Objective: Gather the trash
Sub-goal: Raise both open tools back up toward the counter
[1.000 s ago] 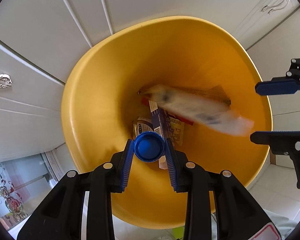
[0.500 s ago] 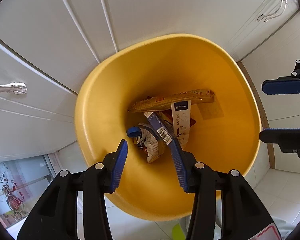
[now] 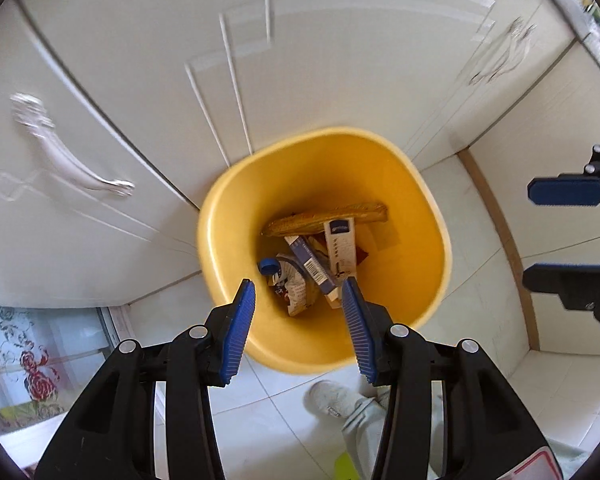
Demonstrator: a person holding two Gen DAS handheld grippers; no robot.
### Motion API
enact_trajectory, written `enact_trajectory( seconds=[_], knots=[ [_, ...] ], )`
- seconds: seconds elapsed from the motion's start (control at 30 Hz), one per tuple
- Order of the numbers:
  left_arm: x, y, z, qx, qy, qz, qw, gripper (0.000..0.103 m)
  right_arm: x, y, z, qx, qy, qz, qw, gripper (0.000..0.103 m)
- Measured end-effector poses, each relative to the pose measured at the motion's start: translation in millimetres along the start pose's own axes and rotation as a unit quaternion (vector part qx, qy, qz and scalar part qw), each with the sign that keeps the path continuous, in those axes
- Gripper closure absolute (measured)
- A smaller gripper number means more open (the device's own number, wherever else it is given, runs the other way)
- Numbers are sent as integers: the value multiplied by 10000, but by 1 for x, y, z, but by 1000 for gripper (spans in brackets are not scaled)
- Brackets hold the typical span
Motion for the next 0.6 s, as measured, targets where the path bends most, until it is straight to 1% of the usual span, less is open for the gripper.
enact_trajectory(
  seconds=[0.17,0.3,0.33,0.37,0.47,0.6],
  knots=[
    [8,2,-70,-469,-67,-281,9985,57,32,1,-52,-371,-52,-72,9993,48],
    [12,5,-119,-784,-45,-481,9958,57,50,8,-98,-752,-101,20,9971,48],
    [15,7,-132,-884,-34,-538,9946,56,54,12,-113,-914,-124,59,9957,48],
    [17,8,-144,-968,-28,-575,9936,53,57,13,-121,-1012,-151,81,9947,48],
    [23,16,-170,-1205,33,-585,9910,53,63,26,-154,-1433,-232,150,9893,47],
    [34,35,-193,-1468,160,-548,9875,53,65,49,-180,-1868,-351,129,9817,46]
  ],
)
Point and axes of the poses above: each gripper's, at about its wrist camera, not at the fingertips, and z roughly the way its jaws point, x to its left, y to its top, the point moved 5 cm from there along z, roughly the way its jaws point, and after that the axes turned 10 degrees about y, right-handed, at the moved point
